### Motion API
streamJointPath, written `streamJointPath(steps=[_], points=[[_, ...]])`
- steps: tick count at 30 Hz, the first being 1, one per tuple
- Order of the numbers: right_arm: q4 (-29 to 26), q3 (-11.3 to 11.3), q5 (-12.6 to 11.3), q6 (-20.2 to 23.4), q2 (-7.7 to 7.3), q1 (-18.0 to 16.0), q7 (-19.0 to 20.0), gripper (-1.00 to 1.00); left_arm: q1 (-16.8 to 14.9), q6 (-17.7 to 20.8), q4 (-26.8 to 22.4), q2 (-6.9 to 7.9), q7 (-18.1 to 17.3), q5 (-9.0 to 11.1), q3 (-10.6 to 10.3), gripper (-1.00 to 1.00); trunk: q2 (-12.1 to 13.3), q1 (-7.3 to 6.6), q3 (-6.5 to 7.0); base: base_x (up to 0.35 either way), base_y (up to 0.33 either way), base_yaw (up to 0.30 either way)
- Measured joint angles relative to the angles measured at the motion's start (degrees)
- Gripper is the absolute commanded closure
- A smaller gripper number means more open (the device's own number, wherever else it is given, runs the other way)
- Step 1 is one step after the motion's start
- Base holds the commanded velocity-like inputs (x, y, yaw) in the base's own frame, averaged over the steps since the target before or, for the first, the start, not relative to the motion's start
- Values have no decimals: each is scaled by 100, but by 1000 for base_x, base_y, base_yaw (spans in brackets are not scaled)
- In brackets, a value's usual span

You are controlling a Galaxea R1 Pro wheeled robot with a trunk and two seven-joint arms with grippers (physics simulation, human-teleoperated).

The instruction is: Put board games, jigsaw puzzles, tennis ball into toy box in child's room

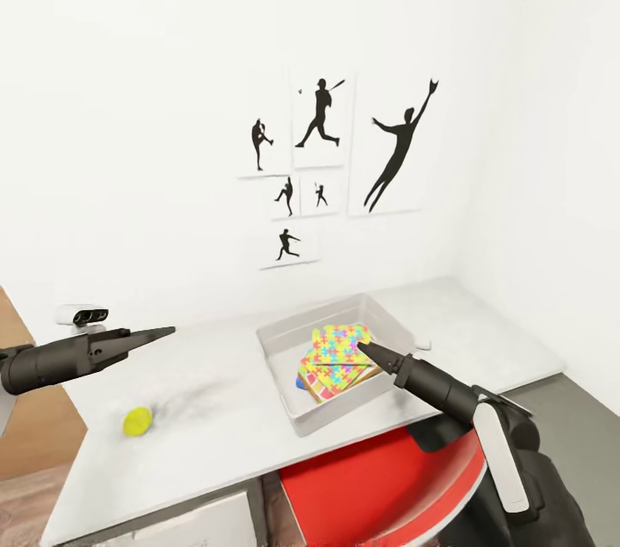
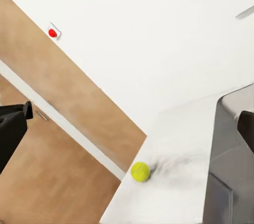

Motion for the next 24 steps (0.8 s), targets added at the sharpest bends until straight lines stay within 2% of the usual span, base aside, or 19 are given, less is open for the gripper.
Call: streamJointPath(steps=[4, 18, 24], points=[[-4, -7, -9, 4, -2, 1, 6, -100, -1, 0, 0, -7, 0, -1, -7, -100, 1, -1, 12, -124, 71, 35], [-8, 3, 2, -3, 8, 1, -15, -100, -3, 0, 1, -16, -1, -1, -9, -100, 0, -2, 28, -5, 3, 6], [-12, 15, 6, -8, 17, -2, -31, -100, -1, 0, -1, -19, 0, -2, -8, -100, 1, -2, 60, -27, 1, 162]])
